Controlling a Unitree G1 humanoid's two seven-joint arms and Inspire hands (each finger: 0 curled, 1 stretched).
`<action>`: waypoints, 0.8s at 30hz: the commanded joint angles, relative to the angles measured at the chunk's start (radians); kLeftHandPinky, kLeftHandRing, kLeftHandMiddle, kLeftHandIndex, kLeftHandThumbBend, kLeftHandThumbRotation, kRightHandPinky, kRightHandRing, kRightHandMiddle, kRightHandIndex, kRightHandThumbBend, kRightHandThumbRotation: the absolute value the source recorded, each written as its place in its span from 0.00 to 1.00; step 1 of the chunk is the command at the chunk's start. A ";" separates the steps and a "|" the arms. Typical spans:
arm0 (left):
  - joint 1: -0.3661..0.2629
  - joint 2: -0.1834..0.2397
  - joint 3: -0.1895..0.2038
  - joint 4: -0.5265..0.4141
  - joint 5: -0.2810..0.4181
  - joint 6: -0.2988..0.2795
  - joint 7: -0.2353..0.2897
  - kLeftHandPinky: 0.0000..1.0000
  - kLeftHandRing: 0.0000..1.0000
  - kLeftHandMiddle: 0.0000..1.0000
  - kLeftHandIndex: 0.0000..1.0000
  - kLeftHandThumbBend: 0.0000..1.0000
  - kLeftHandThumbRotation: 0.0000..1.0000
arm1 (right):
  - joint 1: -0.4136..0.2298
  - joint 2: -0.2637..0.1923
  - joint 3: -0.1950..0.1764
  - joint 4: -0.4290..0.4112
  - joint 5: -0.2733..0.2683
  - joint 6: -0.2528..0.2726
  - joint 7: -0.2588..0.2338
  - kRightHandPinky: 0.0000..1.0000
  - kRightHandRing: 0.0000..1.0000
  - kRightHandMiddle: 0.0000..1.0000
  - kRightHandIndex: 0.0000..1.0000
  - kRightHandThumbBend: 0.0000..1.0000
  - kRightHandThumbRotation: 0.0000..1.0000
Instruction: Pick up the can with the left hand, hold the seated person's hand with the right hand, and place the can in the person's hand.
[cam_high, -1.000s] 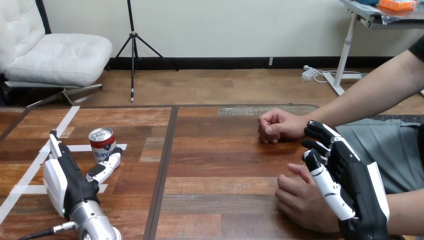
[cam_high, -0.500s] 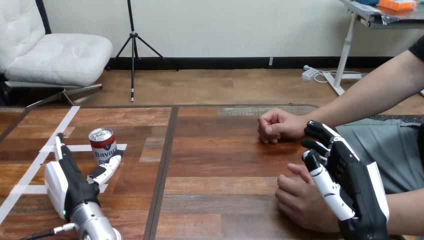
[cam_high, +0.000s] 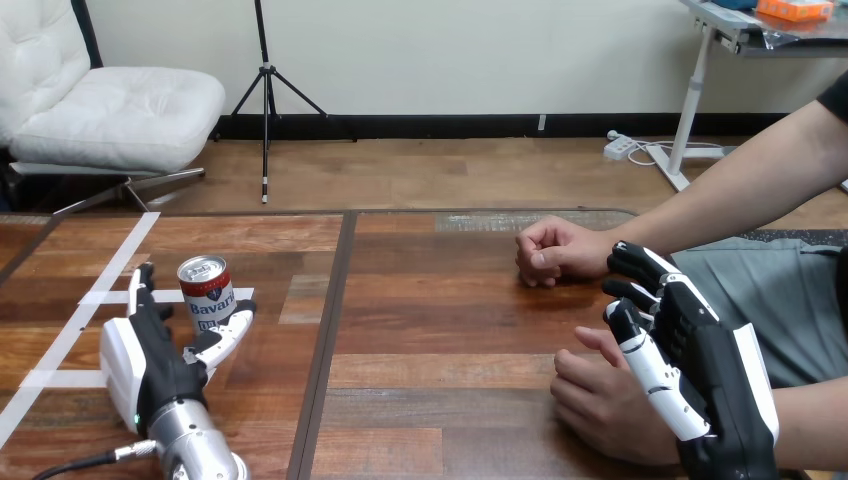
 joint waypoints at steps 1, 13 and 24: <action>-0.095 0.017 -0.010 0.012 0.005 -0.004 -0.006 0.72 0.82 0.89 0.88 0.75 0.07 | -0.037 -0.018 -0.007 -0.050 0.005 -0.018 -0.001 0.72 0.81 0.85 0.83 0.56 0.66; -0.106 0.006 0.005 0.020 -0.027 -0.022 -0.039 0.74 0.84 0.88 0.86 0.74 0.05 | -0.030 -0.022 -0.012 -0.055 0.010 -0.022 0.004 0.71 0.80 0.85 0.83 0.56 0.65; -0.110 0.002 0.011 0.022 -0.058 -0.043 -0.064 0.75 0.85 0.87 0.86 0.72 0.01 | -0.029 -0.022 -0.011 -0.056 0.005 -0.017 0.004 0.70 0.80 0.85 0.83 0.56 0.65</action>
